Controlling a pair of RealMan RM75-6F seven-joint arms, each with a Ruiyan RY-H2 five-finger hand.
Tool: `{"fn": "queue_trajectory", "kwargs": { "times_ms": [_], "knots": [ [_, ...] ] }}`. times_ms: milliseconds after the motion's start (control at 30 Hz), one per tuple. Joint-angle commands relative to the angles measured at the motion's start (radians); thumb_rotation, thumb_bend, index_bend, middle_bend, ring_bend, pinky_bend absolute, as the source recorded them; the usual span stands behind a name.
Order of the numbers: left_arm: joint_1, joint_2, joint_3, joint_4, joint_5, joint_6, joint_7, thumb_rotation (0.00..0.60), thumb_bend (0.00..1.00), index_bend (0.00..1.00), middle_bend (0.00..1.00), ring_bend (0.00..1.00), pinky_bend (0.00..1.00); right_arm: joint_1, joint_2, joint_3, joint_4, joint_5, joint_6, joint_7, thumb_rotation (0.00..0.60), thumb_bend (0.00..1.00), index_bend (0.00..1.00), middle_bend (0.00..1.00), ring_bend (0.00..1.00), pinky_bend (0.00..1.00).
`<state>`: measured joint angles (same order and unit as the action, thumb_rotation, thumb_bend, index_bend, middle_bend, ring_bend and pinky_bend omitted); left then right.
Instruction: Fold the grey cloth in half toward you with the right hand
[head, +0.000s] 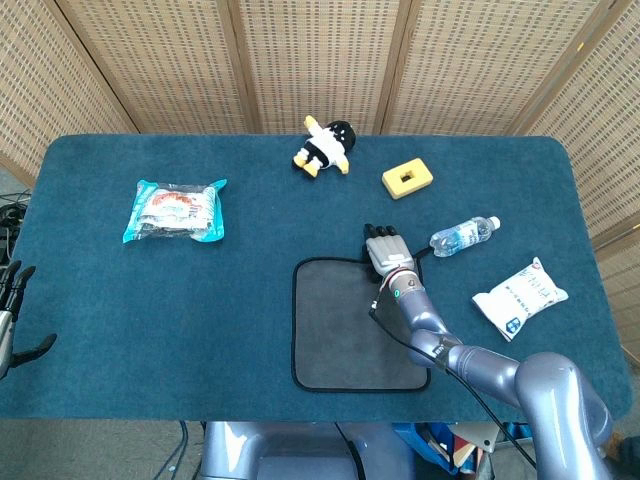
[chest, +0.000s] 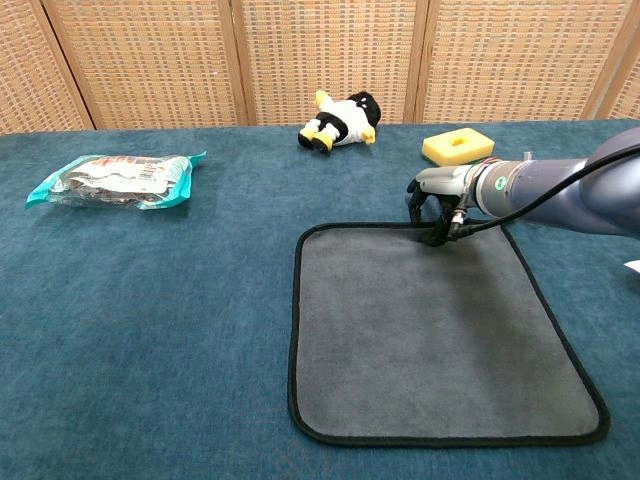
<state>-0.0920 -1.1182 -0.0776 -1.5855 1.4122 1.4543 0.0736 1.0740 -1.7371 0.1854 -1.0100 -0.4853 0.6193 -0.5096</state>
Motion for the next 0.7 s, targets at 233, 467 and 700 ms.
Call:
{"fn": "queue_trajectory", "kwargs": {
  "times_ms": [233,467,700],
  "knots": [
    [0.002,0.001,0.001,-0.004,0.002,0.006,0.000,0.600,0.23,0.00,0.00,0.00,0.00,-0.009,0.020,-0.006,-0.032,-0.020,0.012,0.014,0.600,0.59,0.59,0.00,0.00,0.00],
    [0.001,0.002,0.004,-0.005,0.007,0.006,-0.001,0.600,0.22,0.00,0.00,0.00,0.00,-0.030,0.043,-0.012,-0.085,-0.078,0.048,0.038,0.600,0.60,0.64,0.00,0.00,0.00],
    [0.002,0.004,0.010,-0.008,0.018,0.009,-0.005,0.600,0.22,0.00,0.00,0.00,0.00,-0.070,0.095,-0.033,-0.210,-0.181,0.130,0.049,0.600,0.60,0.64,0.00,0.00,0.00]
  ]
}}
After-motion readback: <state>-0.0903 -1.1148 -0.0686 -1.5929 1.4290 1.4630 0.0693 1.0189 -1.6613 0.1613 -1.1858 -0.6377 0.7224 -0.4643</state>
